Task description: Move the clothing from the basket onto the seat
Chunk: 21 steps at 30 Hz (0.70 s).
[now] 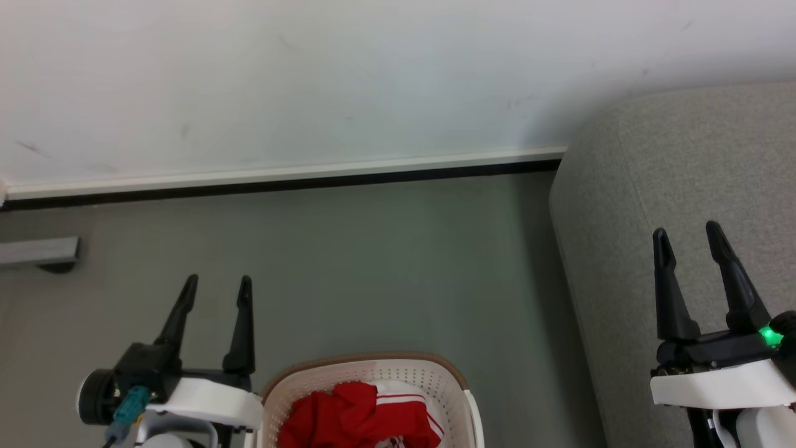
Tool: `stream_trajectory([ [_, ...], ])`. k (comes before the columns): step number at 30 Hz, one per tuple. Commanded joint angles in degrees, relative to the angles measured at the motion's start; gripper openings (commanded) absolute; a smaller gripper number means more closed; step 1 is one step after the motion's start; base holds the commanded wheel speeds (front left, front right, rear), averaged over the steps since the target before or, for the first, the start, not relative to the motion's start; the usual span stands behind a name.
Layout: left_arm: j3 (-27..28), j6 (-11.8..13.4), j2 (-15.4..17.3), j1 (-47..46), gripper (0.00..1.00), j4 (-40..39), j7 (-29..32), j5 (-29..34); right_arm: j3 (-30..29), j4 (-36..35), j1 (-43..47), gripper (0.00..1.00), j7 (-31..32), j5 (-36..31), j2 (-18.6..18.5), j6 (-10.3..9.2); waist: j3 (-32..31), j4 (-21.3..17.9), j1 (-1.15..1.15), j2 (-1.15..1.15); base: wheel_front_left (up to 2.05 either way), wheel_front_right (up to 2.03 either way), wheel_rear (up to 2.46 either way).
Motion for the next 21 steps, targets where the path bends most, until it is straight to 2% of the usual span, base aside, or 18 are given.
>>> stream_trajectory([
  [1,-0.09,-0.25,0.24,-1.60,1.00,0.93,-0.04,-0.10,-0.20,-0.57,-1.96,1.00,0.04,0.54,-0.36,0.17,3.50,-0.86,0.00,0.00,0.00,0.00,0.00],
  [9,-1.59,-0.92,0.18,-6.23,1.00,6.90,-0.04,-1.27,-0.96,-2.03,-7.35,1.00,0.04,1.92,-0.31,0.17,10.43,-2.15,0.00,0.00,0.00,0.00,0.00],
  [21,-7.01,-2.82,0.90,-15.77,1.00,25.54,-0.04,-1.00,-3.21,-4.88,-14.64,1.00,0.04,3.26,0.45,0.17,19.78,-3.74,0.00,0.00,0.00,0.00,0.00],
])
